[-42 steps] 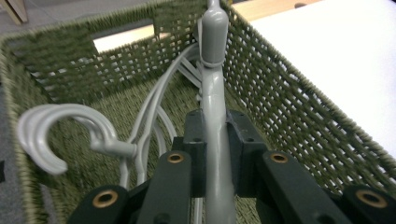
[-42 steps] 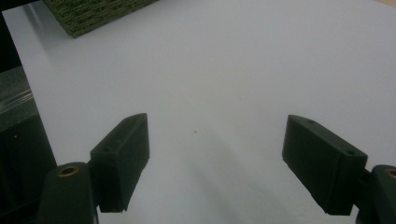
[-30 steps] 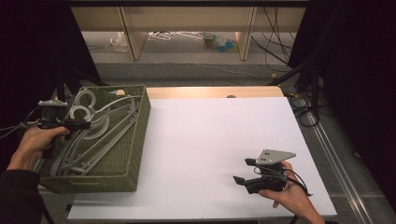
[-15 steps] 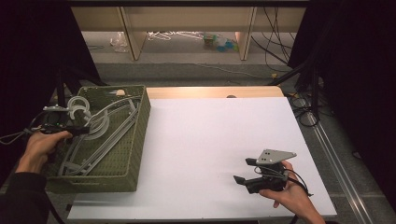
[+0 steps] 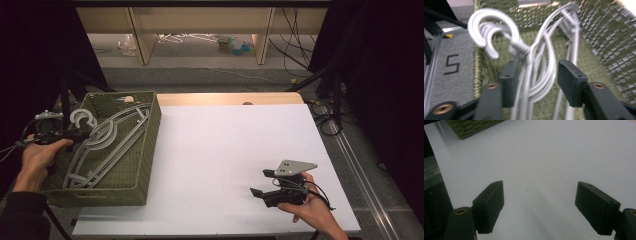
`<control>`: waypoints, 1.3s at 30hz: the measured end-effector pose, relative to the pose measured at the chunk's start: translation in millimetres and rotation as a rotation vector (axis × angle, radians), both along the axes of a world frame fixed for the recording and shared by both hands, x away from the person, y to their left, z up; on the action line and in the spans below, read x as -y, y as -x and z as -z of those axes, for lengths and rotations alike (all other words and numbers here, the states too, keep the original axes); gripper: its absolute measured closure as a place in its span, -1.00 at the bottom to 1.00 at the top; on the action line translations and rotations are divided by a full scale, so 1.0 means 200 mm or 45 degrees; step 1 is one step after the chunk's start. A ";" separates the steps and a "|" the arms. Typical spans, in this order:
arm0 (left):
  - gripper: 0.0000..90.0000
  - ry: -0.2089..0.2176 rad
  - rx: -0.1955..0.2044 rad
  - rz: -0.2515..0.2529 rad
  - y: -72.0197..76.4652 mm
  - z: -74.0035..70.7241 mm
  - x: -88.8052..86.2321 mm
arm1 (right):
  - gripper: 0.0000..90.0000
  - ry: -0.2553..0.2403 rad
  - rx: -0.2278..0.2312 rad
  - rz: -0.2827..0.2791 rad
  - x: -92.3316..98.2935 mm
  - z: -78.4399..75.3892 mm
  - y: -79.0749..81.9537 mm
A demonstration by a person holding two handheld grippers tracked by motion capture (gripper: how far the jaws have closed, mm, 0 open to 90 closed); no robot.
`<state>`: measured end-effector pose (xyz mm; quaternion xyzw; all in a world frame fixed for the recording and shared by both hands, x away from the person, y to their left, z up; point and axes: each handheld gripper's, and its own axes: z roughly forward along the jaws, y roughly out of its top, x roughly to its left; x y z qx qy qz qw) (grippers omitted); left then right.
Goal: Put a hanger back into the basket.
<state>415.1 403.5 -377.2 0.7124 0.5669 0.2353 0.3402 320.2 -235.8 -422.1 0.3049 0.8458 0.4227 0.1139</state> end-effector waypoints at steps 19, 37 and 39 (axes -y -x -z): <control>-0.43 0.178 0.262 0.069 0.33 -0.13 0.29 | -0.46 -0.022 0.035 0.029 0.01 -0.01 -0.01; -0.58 0.192 0.325 0.387 0.51 -0.04 0.82 | -0.48 -0.047 0.051 0.030 0.01 -0.01 -0.01; -0.62 0.199 0.327 0.390 0.51 -0.03 0.83 | -0.48 -0.055 0.048 0.027 0.01 -0.01 -0.01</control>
